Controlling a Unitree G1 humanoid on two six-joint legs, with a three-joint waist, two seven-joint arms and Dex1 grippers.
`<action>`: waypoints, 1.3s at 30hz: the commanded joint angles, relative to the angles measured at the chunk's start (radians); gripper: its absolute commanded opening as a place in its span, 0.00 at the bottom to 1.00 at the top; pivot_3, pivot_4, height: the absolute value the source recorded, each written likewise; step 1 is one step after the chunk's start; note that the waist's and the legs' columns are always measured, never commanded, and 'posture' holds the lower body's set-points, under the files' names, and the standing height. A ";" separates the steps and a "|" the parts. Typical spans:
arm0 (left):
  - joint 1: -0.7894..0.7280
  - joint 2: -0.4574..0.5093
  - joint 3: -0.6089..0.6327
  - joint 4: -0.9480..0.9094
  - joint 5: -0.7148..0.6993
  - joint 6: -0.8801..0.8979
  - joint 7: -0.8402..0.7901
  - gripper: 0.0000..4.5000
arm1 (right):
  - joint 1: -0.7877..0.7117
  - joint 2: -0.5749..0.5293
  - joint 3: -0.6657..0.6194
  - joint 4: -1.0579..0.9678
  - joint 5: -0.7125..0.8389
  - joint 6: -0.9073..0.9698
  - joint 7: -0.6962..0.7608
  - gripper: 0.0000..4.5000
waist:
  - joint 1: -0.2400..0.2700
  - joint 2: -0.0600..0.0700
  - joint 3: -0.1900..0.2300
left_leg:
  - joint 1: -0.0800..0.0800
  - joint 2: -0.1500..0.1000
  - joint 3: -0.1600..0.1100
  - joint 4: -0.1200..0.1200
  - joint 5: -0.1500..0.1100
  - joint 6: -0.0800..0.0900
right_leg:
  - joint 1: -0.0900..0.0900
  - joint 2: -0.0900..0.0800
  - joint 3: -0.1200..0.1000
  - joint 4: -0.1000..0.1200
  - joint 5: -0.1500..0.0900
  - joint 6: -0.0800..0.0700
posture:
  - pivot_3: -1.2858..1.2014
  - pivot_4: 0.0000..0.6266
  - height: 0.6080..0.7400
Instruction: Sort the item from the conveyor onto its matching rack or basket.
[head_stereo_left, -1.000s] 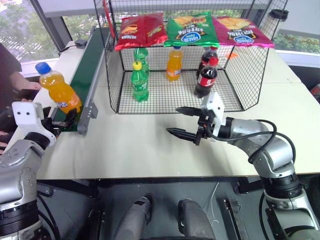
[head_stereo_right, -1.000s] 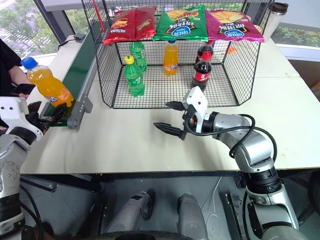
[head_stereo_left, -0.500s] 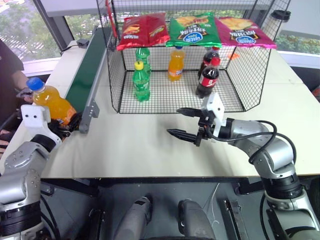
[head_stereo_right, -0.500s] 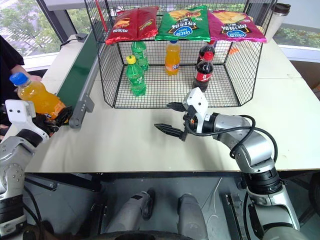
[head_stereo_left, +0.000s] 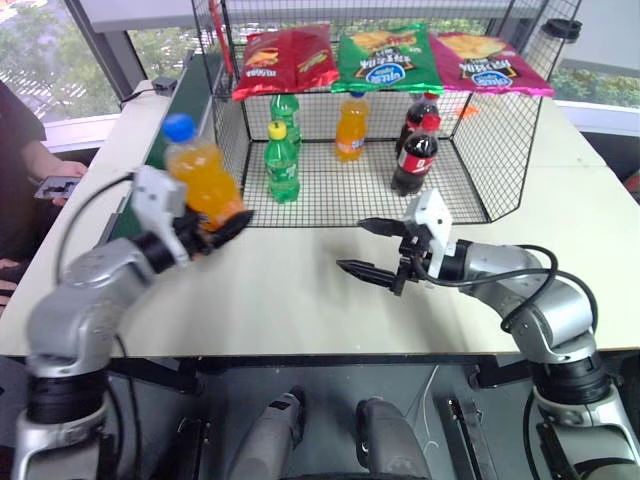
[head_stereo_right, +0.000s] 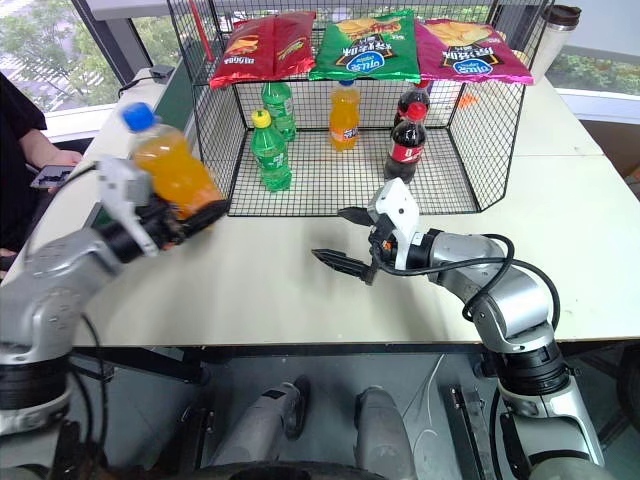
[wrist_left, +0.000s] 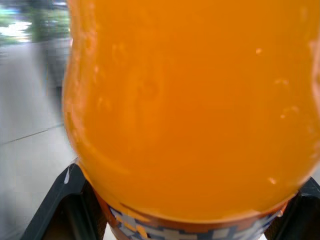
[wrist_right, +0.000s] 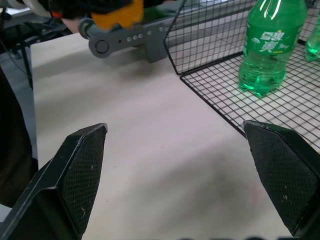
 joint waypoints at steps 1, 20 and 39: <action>-0.072 -0.093 -0.116 0.092 0.148 -0.137 0.059 0.68 | 0.014 -0.015 -0.038 -0.029 -0.012 -0.013 -0.026 1.00 | -0.001 0.000 0.000 | 0.000 0.000 0.000 0.000 0.000 0.000 | 0.000 0.000 0.000 0.000 0.000 0.000 | 0.52 0.24 0.98; -0.408 -0.514 -0.249 0.742 0.471 -0.522 0.280 0.68 | 0.049 -0.012 -0.051 -0.054 -0.055 -0.001 -0.133 1.00 | 0.012 -0.002 0.001 | 0.000 0.000 0.002 0.002 0.001 0.003 | 0.001 0.001 -0.001 -0.001 0.005 0.009 | 0.52 0.24 0.98; -0.751 -0.642 -0.182 1.424 0.545 -0.814 0.386 0.68 | 0.054 -0.021 -0.063 -0.072 -0.079 0.030 -0.195 1.00 | 0.019 -0.002 0.001 | -0.001 -0.002 0.004 0.005 0.001 0.004 | 0.002 0.001 -0.001 -0.002 0.008 0.015 | 0.52 0.24 0.98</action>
